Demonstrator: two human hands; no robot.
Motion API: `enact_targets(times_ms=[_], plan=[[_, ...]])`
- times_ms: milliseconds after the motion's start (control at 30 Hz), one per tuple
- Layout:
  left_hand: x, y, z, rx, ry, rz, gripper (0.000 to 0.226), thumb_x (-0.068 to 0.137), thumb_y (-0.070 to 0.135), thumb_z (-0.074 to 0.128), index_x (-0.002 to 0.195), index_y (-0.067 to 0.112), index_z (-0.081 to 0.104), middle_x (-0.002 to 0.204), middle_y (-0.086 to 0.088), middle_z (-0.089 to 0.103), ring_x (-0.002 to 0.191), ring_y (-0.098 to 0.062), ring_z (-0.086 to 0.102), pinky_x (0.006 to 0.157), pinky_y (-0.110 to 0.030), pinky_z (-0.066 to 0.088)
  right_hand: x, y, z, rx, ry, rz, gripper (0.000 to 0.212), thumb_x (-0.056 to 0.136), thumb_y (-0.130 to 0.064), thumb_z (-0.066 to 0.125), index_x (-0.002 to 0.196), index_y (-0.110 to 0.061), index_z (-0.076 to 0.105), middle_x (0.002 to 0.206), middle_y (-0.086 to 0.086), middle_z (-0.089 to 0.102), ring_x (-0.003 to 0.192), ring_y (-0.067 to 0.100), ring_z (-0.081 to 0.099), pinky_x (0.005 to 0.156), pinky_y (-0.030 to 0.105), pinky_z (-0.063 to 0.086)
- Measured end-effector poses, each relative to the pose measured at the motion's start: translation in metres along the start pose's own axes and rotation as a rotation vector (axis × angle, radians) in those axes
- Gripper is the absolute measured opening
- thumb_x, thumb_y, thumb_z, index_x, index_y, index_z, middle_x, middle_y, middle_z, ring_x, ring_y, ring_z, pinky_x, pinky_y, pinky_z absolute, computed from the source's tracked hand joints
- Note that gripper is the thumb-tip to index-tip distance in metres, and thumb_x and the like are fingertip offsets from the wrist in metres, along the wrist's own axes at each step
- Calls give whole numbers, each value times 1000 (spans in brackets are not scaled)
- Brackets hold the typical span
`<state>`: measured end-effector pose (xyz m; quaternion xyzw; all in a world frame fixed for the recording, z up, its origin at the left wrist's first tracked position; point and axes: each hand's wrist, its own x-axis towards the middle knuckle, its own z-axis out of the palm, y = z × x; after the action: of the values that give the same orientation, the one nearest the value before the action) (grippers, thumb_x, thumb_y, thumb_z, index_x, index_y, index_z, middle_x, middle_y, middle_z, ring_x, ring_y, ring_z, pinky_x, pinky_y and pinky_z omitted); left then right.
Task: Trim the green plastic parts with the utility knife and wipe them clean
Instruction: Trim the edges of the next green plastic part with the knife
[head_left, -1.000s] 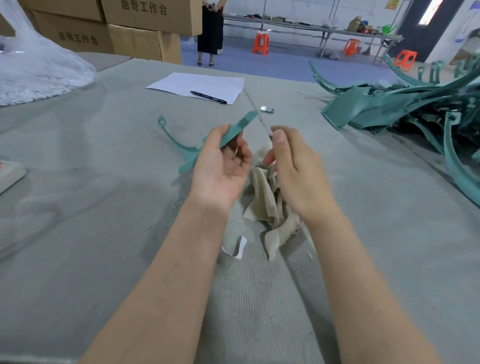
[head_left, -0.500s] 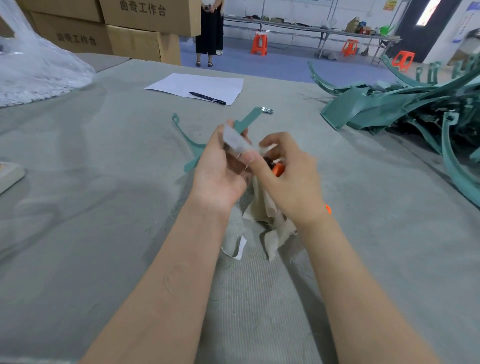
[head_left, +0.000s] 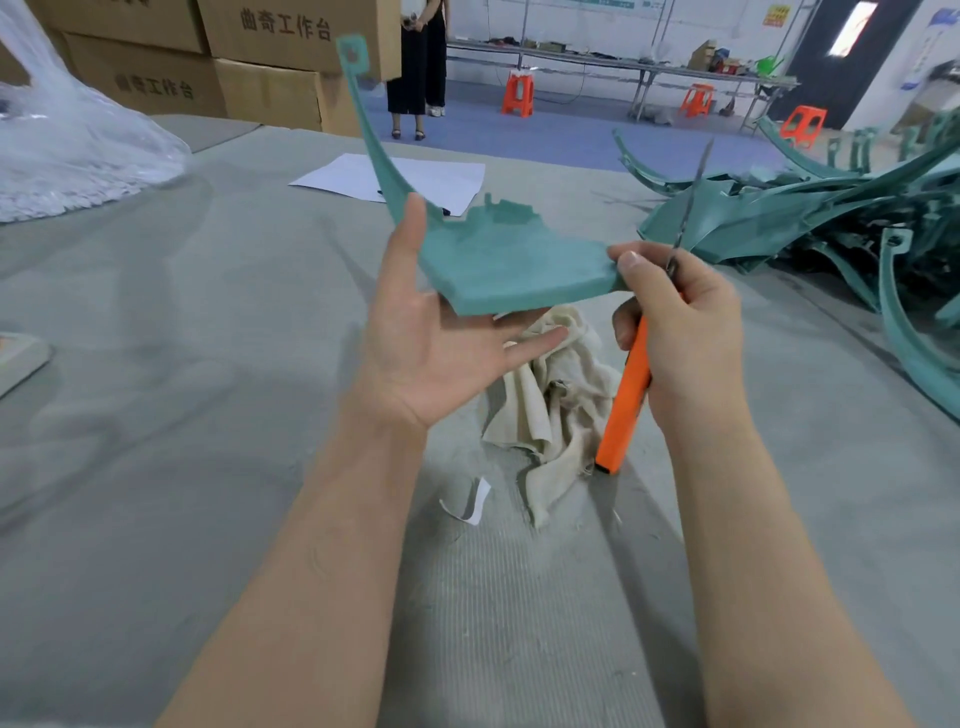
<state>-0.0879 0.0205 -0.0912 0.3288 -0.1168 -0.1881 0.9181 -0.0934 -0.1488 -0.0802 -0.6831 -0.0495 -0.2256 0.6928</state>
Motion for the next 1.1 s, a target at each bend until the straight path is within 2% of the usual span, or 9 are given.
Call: enact_targets(times_ms=[200, 300, 400, 500, 567, 667, 867, 933, 1100], plan=[[9, -9, -3, -93, 414, -2, 15, 91, 21, 61, 92, 7, 66, 83, -10, 73, 69, -21, 72, 57, -30, 60, 1, 1, 0, -22, -80, -49, 8, 97, -24, 56, 96, -26, 63, 64, -8, 57, 40, 10, 41, 42, 19, 35], [8, -6, -5, -337, 383, 30, 10, 88, 4, 57, 85, 0, 65, 83, -13, 70, 67, -25, 70, 43, -21, 53, 0, 6, 0, -155, -3, -121, 19, 89, -56, 50, 95, -38, 52, 66, 1, 60, 48, 15, 46, 48, 32, 43], [5, -5, -5, -531, 295, 77, 16, 73, -2, 57, 85, -5, 67, 98, -16, 68, 76, -33, 70, 44, -16, 52, -1, 9, 4, -320, 45, -207, 37, 84, -67, 39, 80, -31, 48, 62, -1, 52, 58, 15, 49, 60, 41, 46], [4, -7, 1, -608, 272, 57, 30, 69, -3, 55, 98, -3, 62, 98, -19, 66, 73, -35, 69, 45, -17, 53, -9, 13, 16, -427, -74, -315, 42, 85, -62, 43, 67, -24, 46, 50, -10, 42, 49, 4, 39, 50, 15, 32], [3, -8, 5, -599, 274, 37, 36, 68, -2, 54, 103, -2, 60, 97, -19, 64, 62, -31, 68, 43, -17, 52, -16, 16, 26, -465, -151, -357, 48, 85, -60, 49, 66, -16, 51, 46, -9, 38, 46, 6, 37, 47, 14, 28], [4, -9, 6, -598, 273, 35, 38, 70, -4, 52, 108, -7, 58, 97, -24, 64, 90, -20, 62, 46, -17, 53, -20, 20, 32, -462, -194, -354, 52, 84, -56, 55, 69, -6, 54, 49, -6, 41, 49, 11, 37, 49, 23, 32], [3, -10, 5, -584, 202, -23, 28, 72, -1, 51, 96, -10, 64, 93, -21, 66, 62, -33, 69, 45, -18, 53, -18, 18, 28, -446, -100, -376, 47, 86, -58, 50, 61, -19, 43, 46, -9, 34, 48, 10, 34, 48, 17, 26], [3, -10, 5, -578, 166, -36, 22, 73, -2, 50, 82, -14, 66, 82, -26, 68, 66, -38, 70, 49, -18, 54, -14, 17, 25, -432, -60, -368, 45, 86, -60, 46, 58, -25, 38, 45, -12, 36, 47, 8, 34, 48, 15, 26], [1, -9, 3, -588, 166, -52, 26, 73, -5, 53, 95, -12, 63, 95, -29, 68, 73, -42, 71, 48, -19, 55, -5, 21, 17, -369, 30, -331, 46, 85, -62, 44, 56, -27, 33, 47, -12, 36, 49, 6, 31, 50, 18, 27]])
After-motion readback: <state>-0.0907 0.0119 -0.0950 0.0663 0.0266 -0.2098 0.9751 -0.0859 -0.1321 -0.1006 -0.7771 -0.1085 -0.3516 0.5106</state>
